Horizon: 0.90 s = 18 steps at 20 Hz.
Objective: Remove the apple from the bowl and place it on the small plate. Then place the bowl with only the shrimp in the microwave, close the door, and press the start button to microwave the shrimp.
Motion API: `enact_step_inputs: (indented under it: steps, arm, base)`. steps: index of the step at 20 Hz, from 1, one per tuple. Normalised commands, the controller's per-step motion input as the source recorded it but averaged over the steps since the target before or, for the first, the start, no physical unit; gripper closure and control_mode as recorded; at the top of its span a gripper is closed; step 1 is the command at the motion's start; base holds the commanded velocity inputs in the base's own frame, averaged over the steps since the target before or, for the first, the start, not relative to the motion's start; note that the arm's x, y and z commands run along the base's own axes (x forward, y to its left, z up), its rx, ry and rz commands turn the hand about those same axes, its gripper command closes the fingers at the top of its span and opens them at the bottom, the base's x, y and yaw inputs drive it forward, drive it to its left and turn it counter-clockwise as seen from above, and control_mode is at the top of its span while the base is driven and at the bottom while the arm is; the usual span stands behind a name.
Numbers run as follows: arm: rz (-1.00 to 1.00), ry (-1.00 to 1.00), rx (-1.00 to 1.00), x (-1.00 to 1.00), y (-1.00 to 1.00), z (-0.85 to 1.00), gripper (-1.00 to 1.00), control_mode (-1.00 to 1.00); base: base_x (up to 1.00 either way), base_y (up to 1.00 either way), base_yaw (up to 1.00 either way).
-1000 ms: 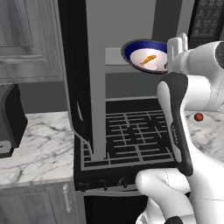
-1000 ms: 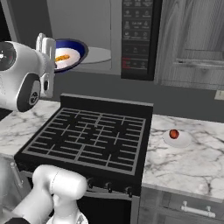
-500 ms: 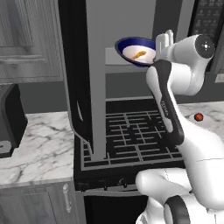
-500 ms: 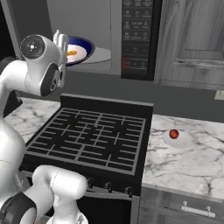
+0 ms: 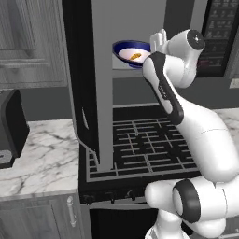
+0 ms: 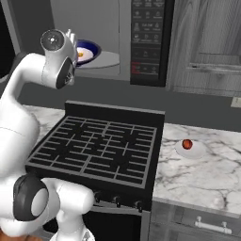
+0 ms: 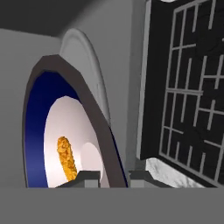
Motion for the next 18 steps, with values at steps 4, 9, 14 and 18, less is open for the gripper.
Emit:
enact_step_inputs:
  steps: [4,9,14,18]
  arm:
    - [0.01,0.00,0.00,0.74,0.41,-0.12,1.00,-1.00]
    - [0.05,0.02,0.00,0.54,0.14,-0.14,1.00,-1.00]
    - [0.06,0.09,-0.01,0.30,0.06,-0.17,1.00,-1.00]
    - [0.00,0.08,-0.04,-0.01,0.01,-0.14,-1.00,-1.00]
  base:
    - [0.00,0.00,0.00]
    - [0.00,0.00,0.00]
    - [0.00,0.00,0.00]
    - [0.00,0.00,0.00]
